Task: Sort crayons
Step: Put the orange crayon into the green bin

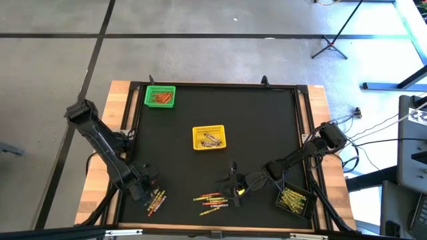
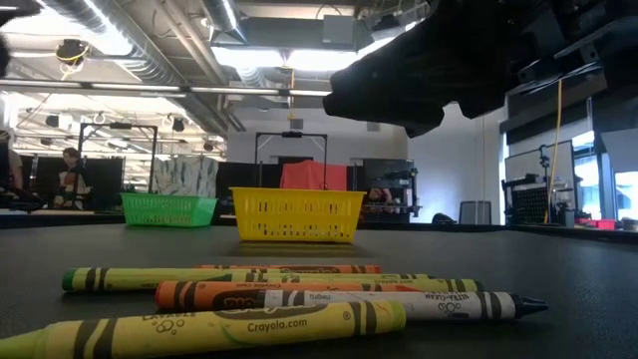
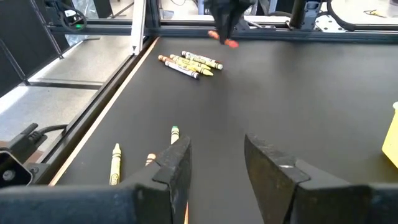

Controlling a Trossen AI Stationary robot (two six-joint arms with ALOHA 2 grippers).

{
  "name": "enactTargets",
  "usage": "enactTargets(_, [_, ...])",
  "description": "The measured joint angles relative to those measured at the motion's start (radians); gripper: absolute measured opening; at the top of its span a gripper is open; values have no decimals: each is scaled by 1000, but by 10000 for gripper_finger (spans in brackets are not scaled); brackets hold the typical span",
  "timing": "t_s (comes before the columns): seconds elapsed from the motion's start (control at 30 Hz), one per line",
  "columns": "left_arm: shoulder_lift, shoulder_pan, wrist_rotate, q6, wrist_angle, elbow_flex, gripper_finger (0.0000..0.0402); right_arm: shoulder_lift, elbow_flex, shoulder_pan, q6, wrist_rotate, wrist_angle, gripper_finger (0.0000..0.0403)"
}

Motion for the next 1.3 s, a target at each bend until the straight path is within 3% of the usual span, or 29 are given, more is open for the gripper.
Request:
enactTargets(0.27, [-143,109,-260,160,-113,62,10,0,0,0,4,2,16,145])
enactTargets(0.6, [-266,387,-528,570,-117,66,10,0,0,-2,6,39,34,145])
enactTargets(0.97, [-274,709,-688,910,-116,66,10,0,0,-27,-45,69,31,145])
enactTargets(1.13, [-274,907,-764,1033,-104,66,10,0,0,-86,-79,27,9,145])
enactTargets(1.3, [-274,1127,-768,1199,-10,66,10,0,0,-151,-79,-9,-35,145])
